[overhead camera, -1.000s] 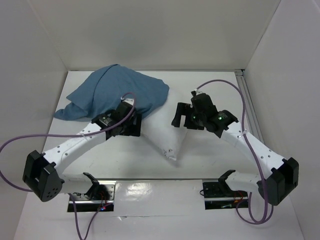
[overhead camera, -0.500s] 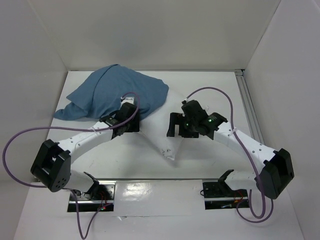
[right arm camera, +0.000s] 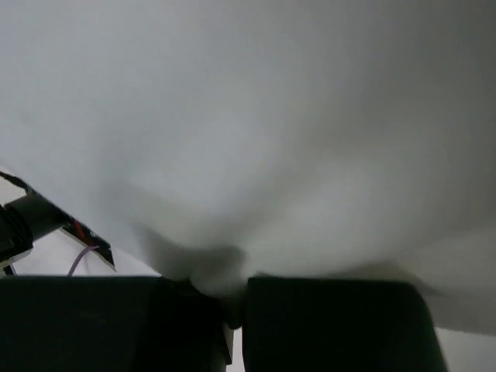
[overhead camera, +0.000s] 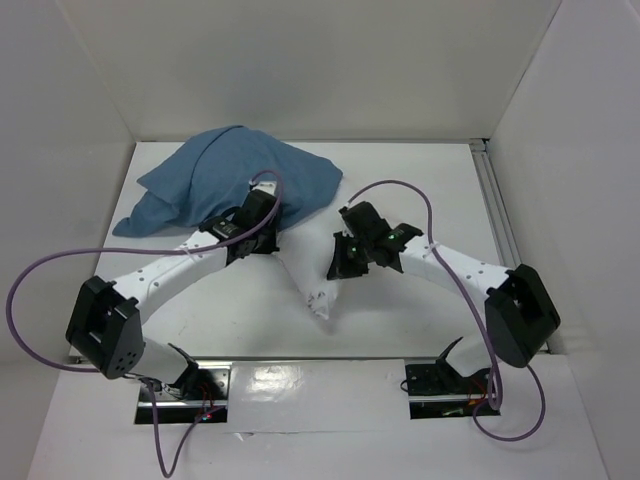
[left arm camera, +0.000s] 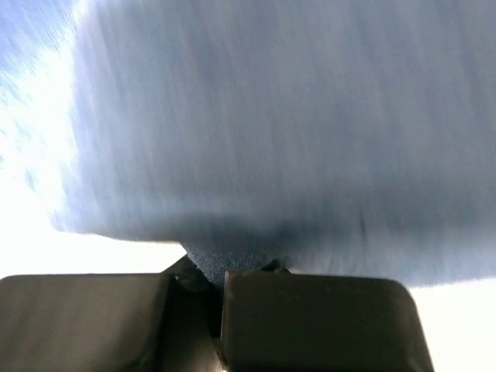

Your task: Put the pillow into the pillowcase

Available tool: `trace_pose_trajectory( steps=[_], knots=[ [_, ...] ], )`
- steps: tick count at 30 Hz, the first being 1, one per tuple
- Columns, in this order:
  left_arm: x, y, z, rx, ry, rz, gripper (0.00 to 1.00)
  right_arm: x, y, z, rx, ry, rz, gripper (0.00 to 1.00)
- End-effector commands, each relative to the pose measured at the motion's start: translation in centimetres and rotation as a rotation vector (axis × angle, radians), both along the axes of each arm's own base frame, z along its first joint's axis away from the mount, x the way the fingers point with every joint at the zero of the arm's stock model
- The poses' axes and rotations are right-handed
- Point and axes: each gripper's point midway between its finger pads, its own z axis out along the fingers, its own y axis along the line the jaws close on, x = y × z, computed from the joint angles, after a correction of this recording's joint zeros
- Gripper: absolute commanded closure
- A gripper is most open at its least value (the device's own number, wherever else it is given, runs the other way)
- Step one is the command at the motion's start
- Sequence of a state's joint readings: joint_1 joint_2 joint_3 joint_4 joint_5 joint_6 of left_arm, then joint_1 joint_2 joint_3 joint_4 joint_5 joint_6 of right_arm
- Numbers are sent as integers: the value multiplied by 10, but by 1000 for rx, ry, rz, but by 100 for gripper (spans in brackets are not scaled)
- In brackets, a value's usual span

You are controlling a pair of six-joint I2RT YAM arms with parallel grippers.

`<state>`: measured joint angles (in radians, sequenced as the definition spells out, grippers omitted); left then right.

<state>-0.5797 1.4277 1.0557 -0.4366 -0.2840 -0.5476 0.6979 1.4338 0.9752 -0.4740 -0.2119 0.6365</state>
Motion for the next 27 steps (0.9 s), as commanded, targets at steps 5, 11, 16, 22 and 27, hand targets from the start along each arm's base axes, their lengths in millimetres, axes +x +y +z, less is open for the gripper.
trace_pose_trajectory(
  steps=[5,11,16,22,27],
  knots=[
    [-48,-83,79,-231,-35,-268,100,86,21,94,272,-254,-148,100],
    [-57,-59,80,-167,-54,-222,100,101,-27,95,253,-258,-234,100],
    [-49,-29,54,-28,-21,-142,95,92,-32,86,243,-235,-225,100],
    [-46,-23,38,-2,18,-95,48,88,-34,80,241,-220,-232,100],
    [-52,-15,42,-29,5,-38,42,89,-33,79,236,-212,-233,100]
  ],
)
